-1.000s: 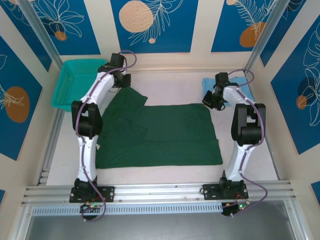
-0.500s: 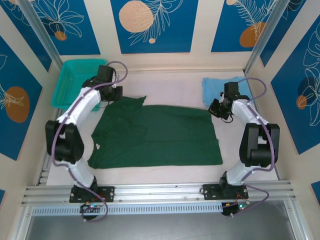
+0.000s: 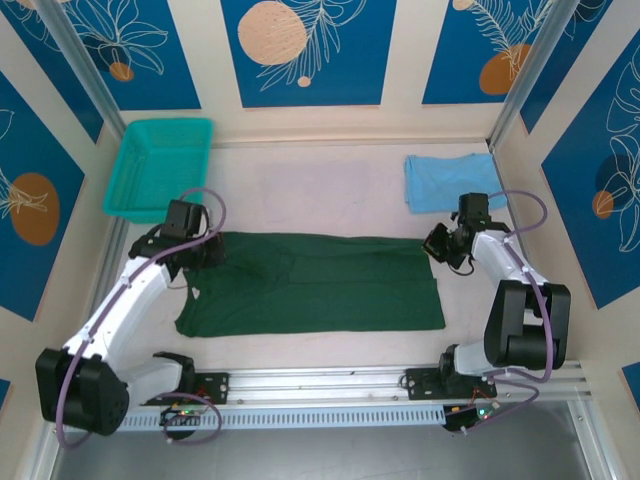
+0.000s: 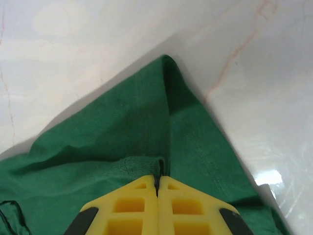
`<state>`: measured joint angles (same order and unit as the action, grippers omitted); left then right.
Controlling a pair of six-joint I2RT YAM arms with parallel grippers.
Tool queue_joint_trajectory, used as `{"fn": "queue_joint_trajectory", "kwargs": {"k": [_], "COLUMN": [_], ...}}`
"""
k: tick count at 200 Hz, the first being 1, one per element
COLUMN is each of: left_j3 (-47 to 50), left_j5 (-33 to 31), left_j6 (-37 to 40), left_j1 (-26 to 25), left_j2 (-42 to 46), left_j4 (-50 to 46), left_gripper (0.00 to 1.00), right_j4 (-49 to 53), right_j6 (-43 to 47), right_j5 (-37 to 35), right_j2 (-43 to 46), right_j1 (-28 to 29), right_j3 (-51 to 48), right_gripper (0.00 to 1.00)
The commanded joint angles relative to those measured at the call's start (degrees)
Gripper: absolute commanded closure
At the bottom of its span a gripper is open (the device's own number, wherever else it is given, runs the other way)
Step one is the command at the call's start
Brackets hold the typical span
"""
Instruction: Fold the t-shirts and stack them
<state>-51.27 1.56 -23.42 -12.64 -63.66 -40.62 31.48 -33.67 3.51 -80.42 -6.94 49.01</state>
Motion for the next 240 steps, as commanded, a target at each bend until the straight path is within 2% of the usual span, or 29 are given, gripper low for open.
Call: {"fn": "queue_joint_trajectory", "kwargs": {"k": [1, 27, 58, 90, 110, 145, 200, 221, 240], "left_j3": [2.36, 1.57, -4.56, -10.59, -15.75, -28.48, -55.14, -59.65, -59.95], "left_j5": [0.98, 2.5, 4.96, 12.98, 15.32, 17.12, 18.29, 18.39, 19.1], "left_j6": [-7.57, -11.21, -11.25, -9.99, -7.69, -3.29, 3.57, 3.92, 4.58], "left_j1": [0.6, 1.85, 4.22, 6.98, 8.88, 10.21, 11.19, 11.89, 12.29], "left_j2": [3.03, 3.16, -1.09, -8.18, -12.49, -21.34, -38.89, -42.15, -42.86], "left_j4": [-2.91, -5.71, -10.03, -11.85, -13.05, -11.72, -15.26, -15.27, -15.25], "left_gripper": [1.0, 1.0, 1.0, 1.0, 1.0, 1.0, 1.0, 1.0, 1.0], "right_j4": [0.48, 1.42, 0.95, 0.29, 0.49, 1.3, 3.23, 3.0, 1.64], "right_j6": [-1.4, -1.4, -1.11, -2.42, -2.92, -4.25, -3.49, -2.41, -1.28], "right_j5": [1.2, 0.89, 0.92, 2.48, 2.4, 2.45, 2.25, 2.71, 3.43], "right_j2": [2.37, 3.37, 3.59, 2.31, 1.1, -4.12, -16.25, -20.28, -22.37], "right_j1": [-0.79, -1.57, -2.11, -2.03, -1.85, -1.26, 0.85, 1.31, 1.49], "right_j3": [-1.44, -1.77, -1.23, 0.82, 3.59, 10.86, 25.63, 29.02, 29.77], "right_gripper": [0.99, 0.99, 0.98, 0.98, 0.97, 0.97, 0.97, 0.97, 0.98]}}
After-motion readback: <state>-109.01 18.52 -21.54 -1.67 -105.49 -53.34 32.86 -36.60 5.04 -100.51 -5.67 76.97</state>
